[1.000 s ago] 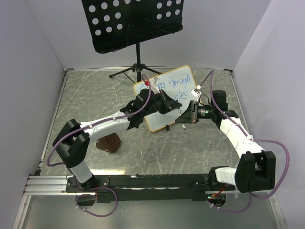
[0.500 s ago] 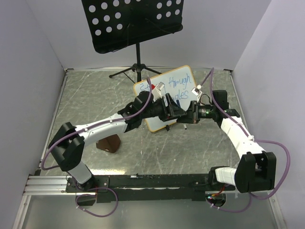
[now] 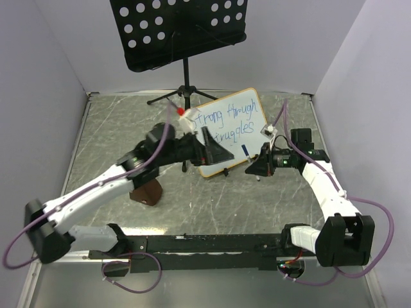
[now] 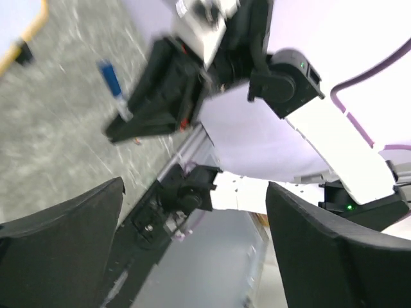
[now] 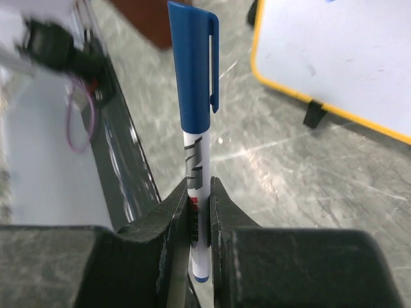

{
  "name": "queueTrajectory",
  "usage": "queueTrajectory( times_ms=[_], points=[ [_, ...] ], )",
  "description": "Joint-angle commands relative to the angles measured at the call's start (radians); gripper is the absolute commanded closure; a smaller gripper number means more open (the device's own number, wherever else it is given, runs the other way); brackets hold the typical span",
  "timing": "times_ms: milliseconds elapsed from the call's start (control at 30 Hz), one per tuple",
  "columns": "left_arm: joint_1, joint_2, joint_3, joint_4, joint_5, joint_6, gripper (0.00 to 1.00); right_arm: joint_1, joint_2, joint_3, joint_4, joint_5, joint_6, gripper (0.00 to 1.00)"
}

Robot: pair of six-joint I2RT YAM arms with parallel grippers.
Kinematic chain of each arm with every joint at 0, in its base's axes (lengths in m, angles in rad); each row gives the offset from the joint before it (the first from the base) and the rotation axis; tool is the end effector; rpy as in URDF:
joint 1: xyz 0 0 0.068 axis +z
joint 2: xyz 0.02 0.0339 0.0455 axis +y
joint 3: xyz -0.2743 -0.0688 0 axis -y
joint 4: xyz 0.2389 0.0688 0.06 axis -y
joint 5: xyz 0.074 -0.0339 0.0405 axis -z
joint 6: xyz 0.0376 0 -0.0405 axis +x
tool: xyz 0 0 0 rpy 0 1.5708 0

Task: Write a sentence on the whiteboard
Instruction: Insert the whiteboard marker without the cap into the pen cap, then put down the whiteboard marker on the whiteboard marker.

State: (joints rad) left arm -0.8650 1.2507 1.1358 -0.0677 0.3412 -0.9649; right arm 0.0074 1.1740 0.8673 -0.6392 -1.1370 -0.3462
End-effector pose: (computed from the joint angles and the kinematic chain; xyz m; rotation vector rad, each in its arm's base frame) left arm 0.1756 -0.2255 0.3862 0.1893 2.0419 -1.5522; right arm 0.2121 0.0357 0.2787 -0.7905 1.9773 1.1997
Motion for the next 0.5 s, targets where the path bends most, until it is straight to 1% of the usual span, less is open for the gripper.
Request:
queueTrajectory(
  times_ms=[0, 33, 67, 167, 233, 300, 333, 367, 400, 433, 467],
  points=[
    [0.044, -0.131, -0.114, 0.059, -0.061, 0.045, 0.03, -0.001, -0.080, 0.062, -0.276, -0.053, -0.452, 1.00],
    [0.050, -0.141, -0.152, 0.086, -0.056, 0.029, 0.00, -0.003, -0.085, 0.064, -0.328, -0.053, -0.529, 1.00],
    [0.052, -0.149, -0.169, 0.106, -0.036, 0.026, 0.00, -0.003, -0.091, 0.065, -0.362, -0.052, -0.571, 1.00],
    [0.058, -0.158, -0.194, 0.123, -0.022, 0.035, 0.01, -0.003, -0.112, 0.062, -0.419, -0.056, -0.654, 1.00],
    [0.060, -0.155, -0.194, 0.123, -0.005, 0.051, 0.01, -0.003, -0.132, 0.047, -0.413, -0.043, -0.651, 1.00],
    [0.058, -0.155, -0.182, 0.109, -0.013, 0.063, 0.01, 0.000, -0.139, 0.030, -0.363, 0.002, -0.596, 1.00],
    [0.060, -0.157, -0.173, 0.076, -0.028, 0.087, 0.01, 0.011, -0.137, 0.004, -0.322, 0.117, -0.546, 1.00],
    [0.058, -0.161, -0.159, 0.021, -0.059, 0.106, 0.01, 0.023, -0.129, -0.014, -0.227, 0.225, -0.492, 1.00],
    [0.057, -0.163, -0.109, -0.045, -0.191, 0.161, 0.01, 0.041, -0.097, -0.028, -0.200, 0.325, -0.426, 1.00],
    [0.052, -0.163, -0.084, -0.107, -0.250, 0.195, 0.00, 0.042, -0.071, -0.051, -0.180, 0.511, -0.404, 0.99],
    [0.052, -0.169, -0.065, -0.201, -0.318, 0.219, 0.01, 0.040, -0.042, -0.056, -0.169, 0.579, -0.396, 0.98]
  ],
)
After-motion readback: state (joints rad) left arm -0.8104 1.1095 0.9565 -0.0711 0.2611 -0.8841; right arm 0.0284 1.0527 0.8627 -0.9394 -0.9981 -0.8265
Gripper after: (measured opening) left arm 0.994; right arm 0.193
